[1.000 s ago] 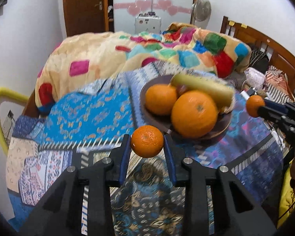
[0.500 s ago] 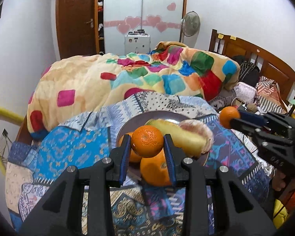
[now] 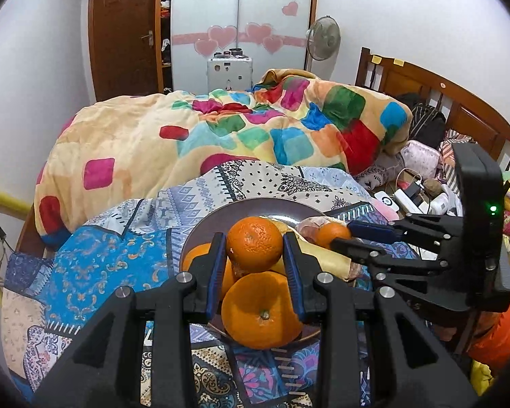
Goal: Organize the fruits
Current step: 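Place the tangerine on the plate with left tool while right tool places its tangerine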
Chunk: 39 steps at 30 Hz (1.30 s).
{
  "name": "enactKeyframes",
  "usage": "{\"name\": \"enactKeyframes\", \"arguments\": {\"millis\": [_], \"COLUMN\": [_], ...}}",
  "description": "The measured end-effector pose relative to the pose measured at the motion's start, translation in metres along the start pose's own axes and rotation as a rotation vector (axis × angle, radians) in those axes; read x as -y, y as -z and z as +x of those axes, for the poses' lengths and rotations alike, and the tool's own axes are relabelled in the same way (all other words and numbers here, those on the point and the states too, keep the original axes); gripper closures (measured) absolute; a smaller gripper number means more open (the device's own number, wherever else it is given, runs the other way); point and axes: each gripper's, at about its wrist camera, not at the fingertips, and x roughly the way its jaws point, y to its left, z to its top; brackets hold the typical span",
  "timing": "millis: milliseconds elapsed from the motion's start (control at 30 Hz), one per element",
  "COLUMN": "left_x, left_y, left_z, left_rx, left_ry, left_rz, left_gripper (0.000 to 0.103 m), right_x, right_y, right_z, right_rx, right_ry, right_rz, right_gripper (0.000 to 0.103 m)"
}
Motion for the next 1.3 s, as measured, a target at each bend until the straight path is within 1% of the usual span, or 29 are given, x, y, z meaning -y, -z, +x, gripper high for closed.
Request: {"name": "enactKeyframes", "arguments": {"millis": [133, 200, 433, 567, 800, 967, 1033, 1167, 1267, 1300], "left_x": [0.002, 0.005, 0.021, 0.036, 0.053, 0.066, 0.067, 0.075, 0.081, 0.081], "left_y": [-0.001, -0.002, -0.007, -0.01, -0.012, -0.01, -0.009, -0.007, -0.005, -0.005], "left_z": [0.004, 0.005, 0.009, 0.02, 0.042, 0.061, 0.064, 0.067, 0.068, 0.069], "left_rx": [-0.004, -0.004, -0.013, -0.032, -0.07, -0.106, -0.105, -0.11, -0.108, -0.109], "left_ry": [0.002, 0.004, 0.027, 0.034, 0.046, 0.018, 0.008, 0.016, 0.0, -0.004], "left_rz": [0.003, 0.005, 0.019, 0.048, 0.068, 0.121, 0.134, 0.165, 0.199, 0.2], "left_gripper": [0.07, 0.07, 0.07, 0.07, 0.07, 0.07, 0.07, 0.07, 0.07, 0.068], "right_x": [0.0, 0.0, 0.013, 0.024, 0.035, 0.039, 0.04, 0.042, 0.044, 0.044], "right_y": [0.0, -0.001, -0.002, 0.001, 0.004, 0.006, 0.007, 0.008, 0.009, 0.009], "right_z": [-0.005, -0.011, -0.038, -0.047, -0.05, -0.052, -0.052, -0.052, -0.052, -0.052], "right_rx": [0.014, 0.027, 0.083, 0.097, 0.115, 0.127, 0.128, 0.129, 0.129, 0.127], "right_ry": [0.009, 0.013, 0.039, 0.052, 0.059, 0.051, 0.048, 0.048, 0.05, 0.05], "right_rz": [-0.013, -0.019, -0.004, 0.01, 0.025, 0.034, 0.037, 0.04, 0.043, 0.043], "right_gripper": [0.076, 0.073, 0.073, 0.073, 0.073, 0.073, 0.073, 0.073, 0.073, 0.073]}}
